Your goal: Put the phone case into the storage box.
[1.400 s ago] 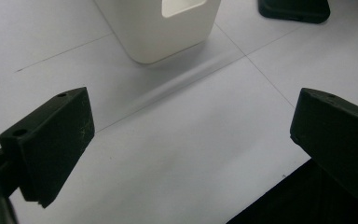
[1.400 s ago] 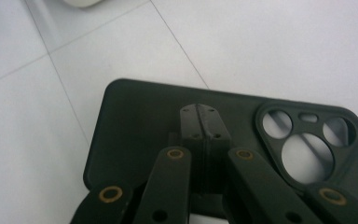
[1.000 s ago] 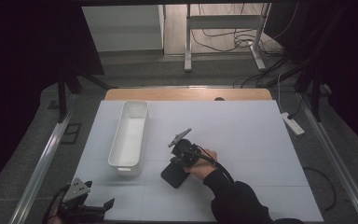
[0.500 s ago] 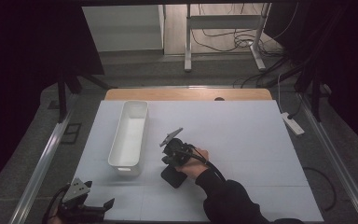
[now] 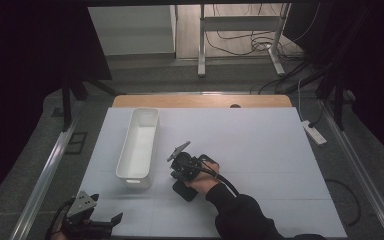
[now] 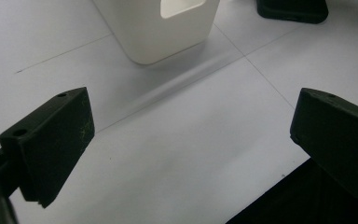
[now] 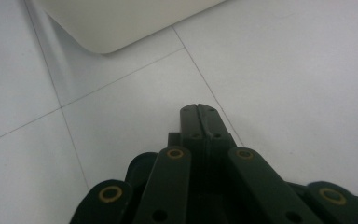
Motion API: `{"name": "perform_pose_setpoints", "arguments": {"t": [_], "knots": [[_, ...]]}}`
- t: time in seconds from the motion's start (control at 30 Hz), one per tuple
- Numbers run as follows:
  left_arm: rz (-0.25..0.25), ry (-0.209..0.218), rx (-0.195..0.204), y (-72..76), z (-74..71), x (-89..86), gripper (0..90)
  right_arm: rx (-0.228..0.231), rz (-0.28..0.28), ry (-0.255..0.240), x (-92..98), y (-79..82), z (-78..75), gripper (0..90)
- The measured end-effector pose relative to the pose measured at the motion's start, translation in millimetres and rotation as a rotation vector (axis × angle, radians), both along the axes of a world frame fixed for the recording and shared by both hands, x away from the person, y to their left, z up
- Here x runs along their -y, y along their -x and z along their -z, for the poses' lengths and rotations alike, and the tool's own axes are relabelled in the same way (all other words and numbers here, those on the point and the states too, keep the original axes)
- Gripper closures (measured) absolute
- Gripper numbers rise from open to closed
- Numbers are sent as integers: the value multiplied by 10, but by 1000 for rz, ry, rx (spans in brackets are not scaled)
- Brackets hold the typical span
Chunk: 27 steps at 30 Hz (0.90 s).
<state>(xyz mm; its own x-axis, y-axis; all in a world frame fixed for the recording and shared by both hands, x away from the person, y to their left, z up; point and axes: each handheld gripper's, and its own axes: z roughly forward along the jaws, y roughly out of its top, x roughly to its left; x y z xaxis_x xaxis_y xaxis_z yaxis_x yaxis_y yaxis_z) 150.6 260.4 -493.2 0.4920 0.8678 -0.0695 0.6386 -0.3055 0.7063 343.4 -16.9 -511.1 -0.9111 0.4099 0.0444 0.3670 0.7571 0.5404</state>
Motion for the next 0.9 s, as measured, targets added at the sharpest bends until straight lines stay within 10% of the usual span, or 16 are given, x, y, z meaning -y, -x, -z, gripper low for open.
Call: {"name": "perform_pose_setpoints", "arguments": {"t": [0.9], "knots": [[3, -9, 1, 2, -1, 8, 6, -8, -16, 33, 126, 108, 58, 900]]}}
